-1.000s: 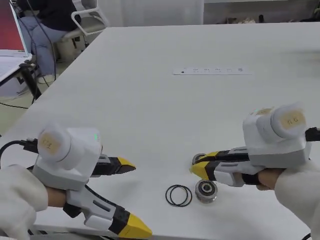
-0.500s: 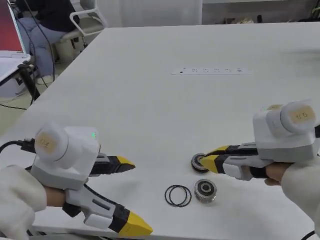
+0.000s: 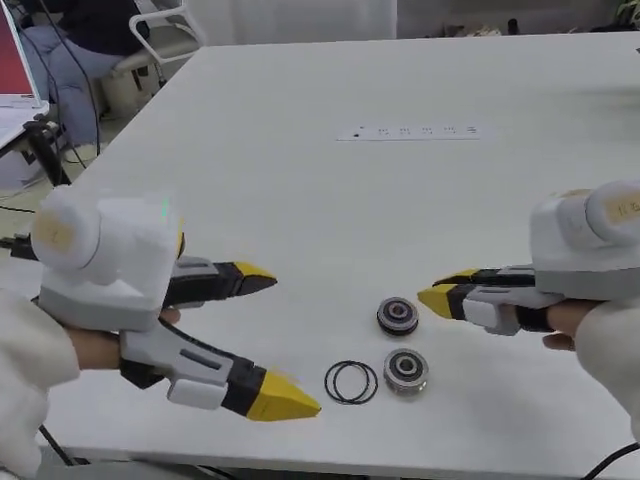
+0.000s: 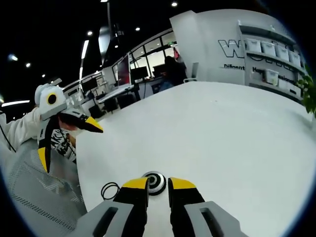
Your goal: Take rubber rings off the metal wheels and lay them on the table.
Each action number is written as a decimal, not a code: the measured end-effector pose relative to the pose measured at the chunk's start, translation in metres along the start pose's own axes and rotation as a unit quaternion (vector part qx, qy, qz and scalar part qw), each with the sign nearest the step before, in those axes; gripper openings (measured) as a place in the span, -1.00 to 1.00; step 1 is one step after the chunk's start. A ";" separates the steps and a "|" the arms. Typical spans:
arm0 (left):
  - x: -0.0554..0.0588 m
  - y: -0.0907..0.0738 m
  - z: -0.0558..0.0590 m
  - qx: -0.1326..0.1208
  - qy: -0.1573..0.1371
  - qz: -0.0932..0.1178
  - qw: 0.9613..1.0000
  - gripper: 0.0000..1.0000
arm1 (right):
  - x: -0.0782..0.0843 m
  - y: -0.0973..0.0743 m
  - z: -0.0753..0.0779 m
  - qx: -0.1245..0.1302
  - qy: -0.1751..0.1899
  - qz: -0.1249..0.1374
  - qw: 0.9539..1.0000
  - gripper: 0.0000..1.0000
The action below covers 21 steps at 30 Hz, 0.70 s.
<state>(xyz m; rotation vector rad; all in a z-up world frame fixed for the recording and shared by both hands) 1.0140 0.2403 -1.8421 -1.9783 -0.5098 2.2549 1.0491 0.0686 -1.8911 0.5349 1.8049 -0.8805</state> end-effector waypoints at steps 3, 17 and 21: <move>-0.013 0.005 -0.002 0.007 0.018 0.003 1.000 0.77 | 0.002 0.000 0.000 -0.001 0.000 -0.002 1.000 -0.72; -0.026 0.050 -0.040 0.001 0.073 0.004 0.997 0.57 | 0.011 0.007 0.008 -0.015 -0.017 -0.019 1.000 -0.68; -0.026 0.060 -0.044 0.006 0.076 0.006 0.997 0.52 | 0.015 0.010 0.008 -0.026 -0.030 -0.028 0.999 -0.65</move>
Point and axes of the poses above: the centre of the closed fingertips' face, and the gripper's own axes: y roughly forward along the fingers, z roughly to its right, x roughly out of its underside, the point moved 4 cm from there along -y, roughly backward along the fingers, and after that the axes turned 12 degrees about z, right-handed, at the moved point
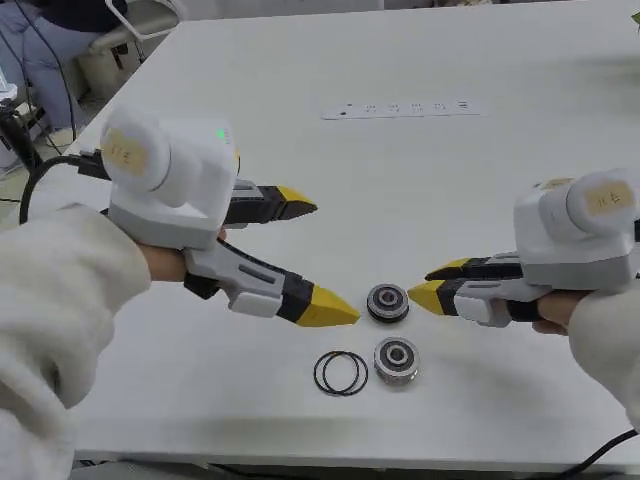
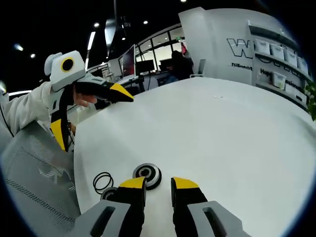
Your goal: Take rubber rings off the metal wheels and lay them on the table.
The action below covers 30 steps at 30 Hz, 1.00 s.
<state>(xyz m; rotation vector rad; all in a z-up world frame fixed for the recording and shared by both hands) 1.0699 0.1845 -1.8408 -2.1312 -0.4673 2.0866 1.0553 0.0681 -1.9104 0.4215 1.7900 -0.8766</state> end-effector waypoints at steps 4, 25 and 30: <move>0.000 0.012 -0.003 0.003 -0.005 0.012 1.000 0.34 | 0.006 0.003 0.000 -0.011 -0.001 -0.012 1.000 -0.64; 0.050 0.054 -0.007 -0.034 -0.010 -0.002 0.999 -0.61 | 0.016 0.007 -0.005 -0.034 -0.012 -0.034 0.999 -0.63; 0.054 0.057 -0.003 -0.032 -0.020 -0.002 0.999 -0.67 | 0.019 0.006 -0.007 -0.037 -0.018 -0.041 0.998 -0.64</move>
Point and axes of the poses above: the centre of the closed fingertips' face, and the gripper's own axes: y roughly forward along the fingers, z roughly to its right, x roughly out of its underside, the point moved 4 cm from there along -y, roughly backward along the fingers, and after that the axes turned 12 degrees about z, right-handed, at the moved point
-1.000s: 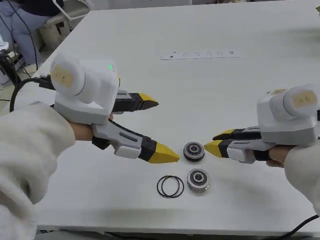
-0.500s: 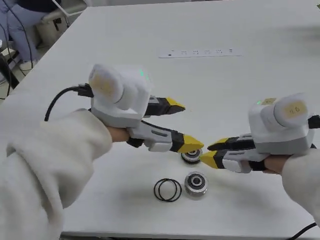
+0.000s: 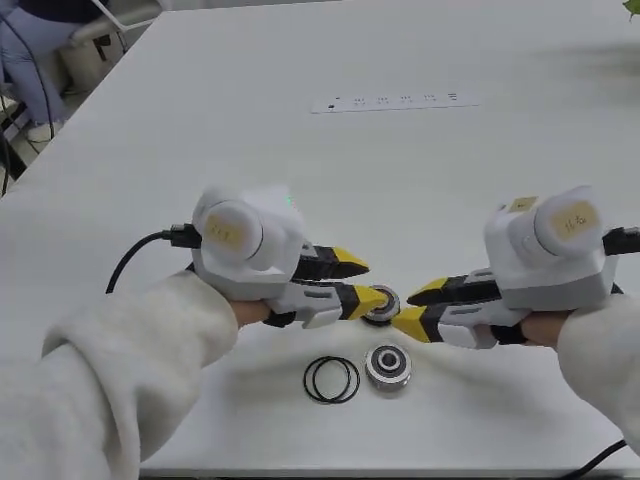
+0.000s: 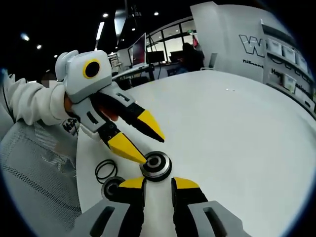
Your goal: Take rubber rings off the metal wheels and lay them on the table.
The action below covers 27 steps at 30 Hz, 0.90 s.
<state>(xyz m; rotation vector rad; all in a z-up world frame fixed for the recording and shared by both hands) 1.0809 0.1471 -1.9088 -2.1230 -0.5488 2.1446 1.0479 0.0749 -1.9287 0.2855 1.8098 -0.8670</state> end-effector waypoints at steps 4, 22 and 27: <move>0.008 0.005 0.008 0.011 0.004 -0.018 1.000 -0.73 | 0.000 0.001 0.000 0.001 0.000 -0.001 1.000 -0.64; 0.009 0.006 0.011 0.010 -0.002 -0.016 1.000 -0.85 | 0.000 0.006 -0.005 0.000 -0.035 -0.001 0.999 -0.55; 0.009 0.007 0.012 0.012 0.000 -0.016 1.000 -0.85 | 0.002 0.011 -0.006 -0.001 -0.070 -0.008 0.998 -0.52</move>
Point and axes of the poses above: the centre of the closed fingertips' face, and the gripper's own axes: y roughly forward along the fingers, z roughly to its right, x roughly out of its underside, the point moved 4 cm from there along -y, roughly backward along the fingers, and after that the axes turned 12 degrees about z, right-handed, at the moved point
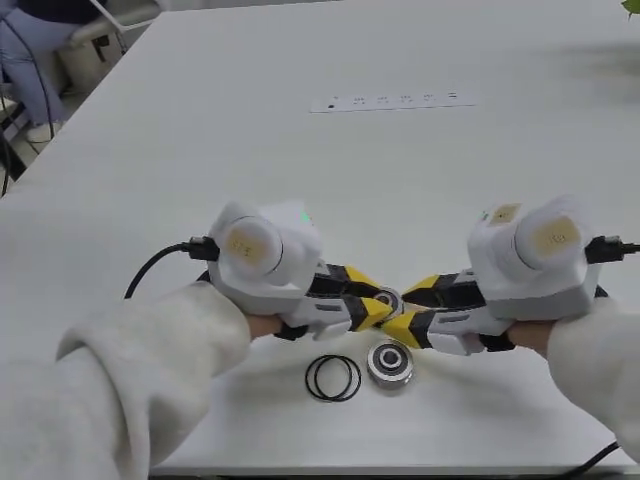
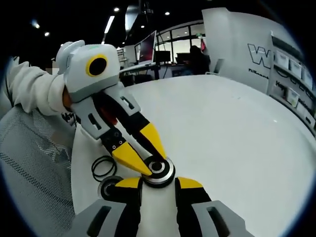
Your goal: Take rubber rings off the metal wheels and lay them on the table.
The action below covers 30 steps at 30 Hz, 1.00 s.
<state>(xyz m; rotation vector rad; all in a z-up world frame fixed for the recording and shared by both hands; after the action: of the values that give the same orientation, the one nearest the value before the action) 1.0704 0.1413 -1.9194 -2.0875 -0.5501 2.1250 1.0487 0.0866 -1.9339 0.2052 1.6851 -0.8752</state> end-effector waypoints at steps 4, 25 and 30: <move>0.000 0.000 0.000 -0.001 0.000 0.002 1.000 -0.85 | -0.001 0.000 -0.001 -0.005 0.002 0.006 1.000 -0.54; 0.000 -0.001 0.000 -0.010 -0.006 0.011 1.000 -0.85 | 0.004 -0.005 0.002 -0.016 0.030 -0.011 0.999 -0.95; 0.000 -0.002 0.000 -0.012 -0.005 0.009 1.000 -0.85 | 0.003 -0.004 0.004 -0.004 0.028 -0.017 0.999 -0.99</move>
<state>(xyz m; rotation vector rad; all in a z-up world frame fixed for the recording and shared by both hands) 1.0700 0.1430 -1.9193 -2.1036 -0.5622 2.1497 1.0487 0.0797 -1.9351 0.1978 1.7481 -0.8952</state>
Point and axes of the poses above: the centre of the closed fingertips' face, and the gripper's own axes: y roughly forward along the fingers, z roughly to its right, x roughly out of its underside, the point moved 4 cm from there along -y, roughly backward along the fingers, and after that the axes turned 12 degrees about z, right-handed, at the moved point
